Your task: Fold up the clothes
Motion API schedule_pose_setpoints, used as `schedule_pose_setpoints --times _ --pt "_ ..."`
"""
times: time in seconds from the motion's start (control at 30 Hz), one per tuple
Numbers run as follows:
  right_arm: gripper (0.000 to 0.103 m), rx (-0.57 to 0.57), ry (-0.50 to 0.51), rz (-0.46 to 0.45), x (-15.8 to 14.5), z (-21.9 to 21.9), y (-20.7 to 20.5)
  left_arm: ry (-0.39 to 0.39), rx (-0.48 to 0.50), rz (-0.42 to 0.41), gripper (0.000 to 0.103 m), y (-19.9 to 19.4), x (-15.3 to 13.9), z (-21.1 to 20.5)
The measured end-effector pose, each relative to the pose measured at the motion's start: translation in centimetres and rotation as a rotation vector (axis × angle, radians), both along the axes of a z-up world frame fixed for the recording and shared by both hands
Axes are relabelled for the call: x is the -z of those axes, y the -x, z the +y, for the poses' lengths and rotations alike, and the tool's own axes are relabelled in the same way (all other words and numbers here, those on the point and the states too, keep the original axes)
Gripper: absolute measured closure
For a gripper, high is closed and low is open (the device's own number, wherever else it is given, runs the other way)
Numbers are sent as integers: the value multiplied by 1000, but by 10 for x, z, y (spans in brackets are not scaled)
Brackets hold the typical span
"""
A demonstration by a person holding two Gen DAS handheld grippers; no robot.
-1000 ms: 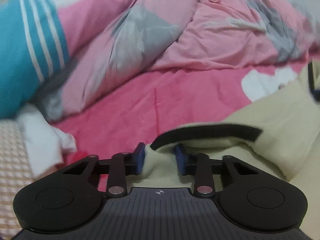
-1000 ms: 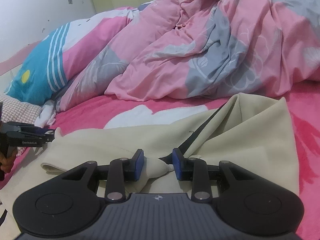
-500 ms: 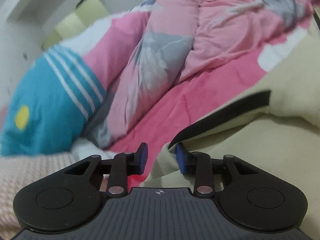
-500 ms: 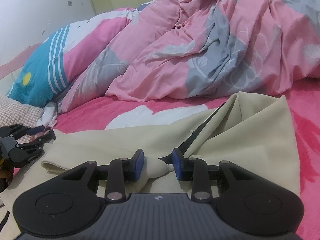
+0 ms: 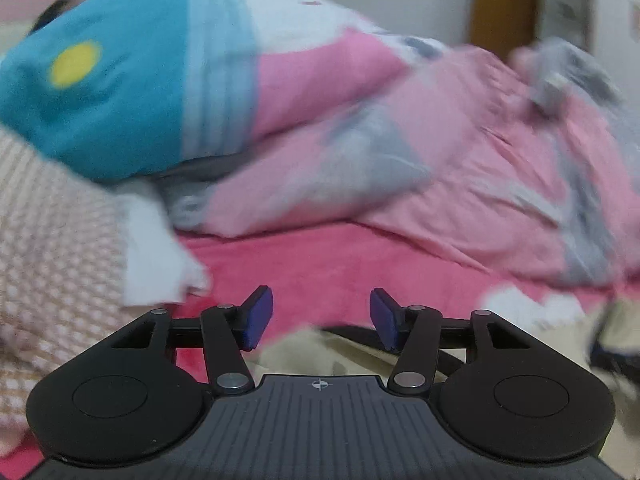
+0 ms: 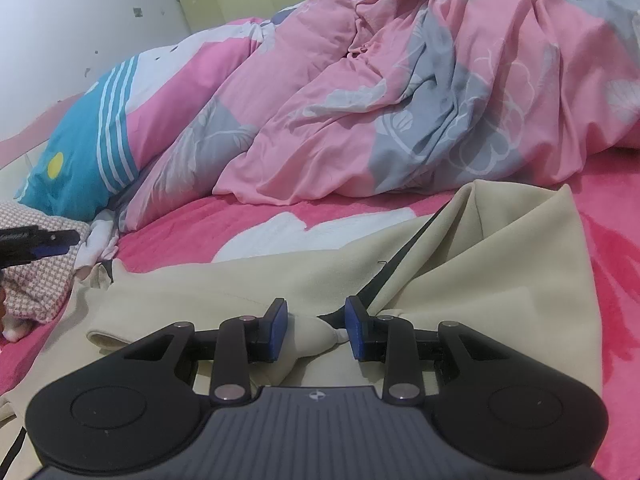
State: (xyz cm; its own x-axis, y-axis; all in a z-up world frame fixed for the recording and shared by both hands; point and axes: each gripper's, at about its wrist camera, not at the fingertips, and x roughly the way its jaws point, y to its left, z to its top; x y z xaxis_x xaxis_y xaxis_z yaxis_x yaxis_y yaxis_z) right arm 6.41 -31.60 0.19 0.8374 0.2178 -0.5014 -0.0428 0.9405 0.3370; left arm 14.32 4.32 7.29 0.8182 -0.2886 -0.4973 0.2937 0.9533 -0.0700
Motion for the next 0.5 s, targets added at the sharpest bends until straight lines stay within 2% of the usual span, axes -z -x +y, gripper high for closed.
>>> schedule_pose_setpoints --times 0.17,0.2,0.27,0.3,0.4,0.5 --pt "70 0 -1 1 0 0 1 -150 277 -98 46 46 7 -90" --pt "70 1 -2 1 -1 0 1 -186 314 -99 46 50 15 -107" --pt "70 1 -5 5 -2 -1 2 -223 337 -35 46 48 35 -132" --pt "70 3 -9 7 -2 -2 2 -225 336 -13 46 47 43 -138" --pt "70 11 -26 18 -6 -8 7 -187 320 -13 45 46 57 -136" --pt "70 37 -20 -12 -17 -19 20 -113 320 11 44 44 63 -127"
